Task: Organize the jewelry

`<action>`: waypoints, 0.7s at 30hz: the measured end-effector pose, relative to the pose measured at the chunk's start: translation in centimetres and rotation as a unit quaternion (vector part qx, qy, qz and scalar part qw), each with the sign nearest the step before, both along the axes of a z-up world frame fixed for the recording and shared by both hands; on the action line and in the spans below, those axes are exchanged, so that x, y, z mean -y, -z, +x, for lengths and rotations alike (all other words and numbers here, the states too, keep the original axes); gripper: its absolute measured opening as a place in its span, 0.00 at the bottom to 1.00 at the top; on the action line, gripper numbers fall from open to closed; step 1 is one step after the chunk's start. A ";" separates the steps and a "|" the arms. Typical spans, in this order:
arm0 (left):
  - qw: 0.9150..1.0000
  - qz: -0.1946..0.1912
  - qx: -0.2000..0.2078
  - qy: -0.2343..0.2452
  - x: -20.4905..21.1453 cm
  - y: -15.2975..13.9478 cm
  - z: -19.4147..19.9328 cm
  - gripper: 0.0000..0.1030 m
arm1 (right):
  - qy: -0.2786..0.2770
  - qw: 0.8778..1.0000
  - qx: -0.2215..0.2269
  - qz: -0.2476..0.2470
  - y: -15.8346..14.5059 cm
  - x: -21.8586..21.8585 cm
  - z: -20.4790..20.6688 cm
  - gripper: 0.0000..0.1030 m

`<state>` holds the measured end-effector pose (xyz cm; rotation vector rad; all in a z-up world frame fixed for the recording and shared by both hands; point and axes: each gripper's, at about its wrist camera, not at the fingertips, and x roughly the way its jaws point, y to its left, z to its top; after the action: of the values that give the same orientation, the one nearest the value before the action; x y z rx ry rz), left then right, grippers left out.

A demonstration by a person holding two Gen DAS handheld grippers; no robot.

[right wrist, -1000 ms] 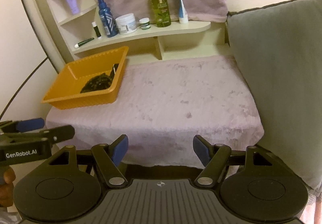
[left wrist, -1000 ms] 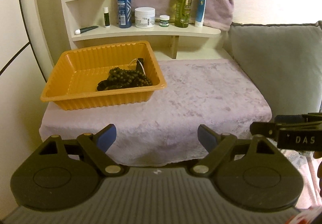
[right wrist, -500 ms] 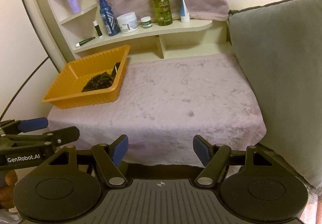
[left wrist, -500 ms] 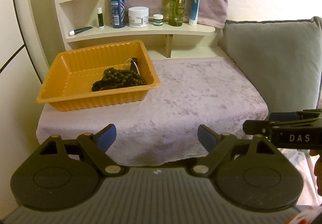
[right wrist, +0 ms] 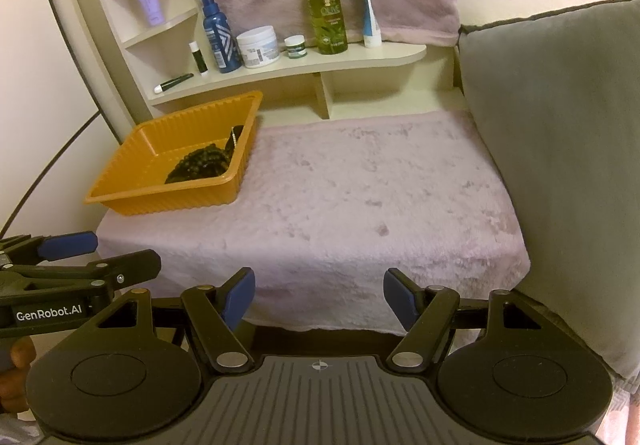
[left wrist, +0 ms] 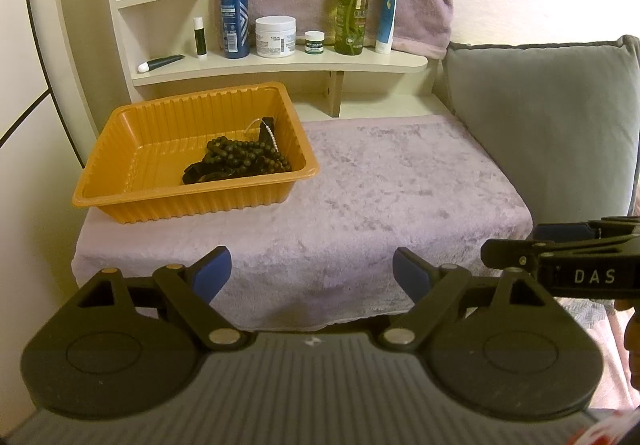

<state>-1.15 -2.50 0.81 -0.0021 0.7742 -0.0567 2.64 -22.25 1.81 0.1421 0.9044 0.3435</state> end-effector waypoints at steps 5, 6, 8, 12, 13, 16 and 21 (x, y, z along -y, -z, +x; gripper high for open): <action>1.000 0.000 0.001 0.001 0.0 0.0 0.0 0.84 | -0.001 1.000 0.001 0.000 -0.1 0.0 0.0 0.69; 1.000 0.000 0.001 0.001 0.0 -0.1 0.0 0.84 | -0.001 1.000 0.001 0.000 -0.1 0.0 0.0 0.69; 1.000 -0.001 0.002 0.001 -0.1 -0.1 0.0 0.84 | -0.001 1.000 0.001 0.000 -0.1 0.0 0.0 0.69; 1.000 -0.001 0.002 0.001 -0.1 -0.2 0.0 0.84 | -0.002 1.000 0.001 0.000 -0.1 0.0 0.0 0.69; 1.000 -0.001 0.002 0.001 -0.1 -0.2 -0.1 0.84 | -0.002 1.000 0.001 0.000 -0.1 -0.1 0.0 0.69; 1.000 -0.001 0.004 0.000 -0.1 -0.2 -0.1 0.84 | -0.002 1.000 0.002 0.000 -0.1 -0.1 0.0 0.69; 1.000 0.000 0.005 0.000 -0.1 -0.3 -0.1 0.84 | -0.002 1.000 0.002 -0.001 -0.2 -0.1 0.0 0.69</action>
<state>-1.29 -2.40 1.07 -0.0023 0.7647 -0.0578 2.64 -22.11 2.00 0.1386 0.9016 0.3466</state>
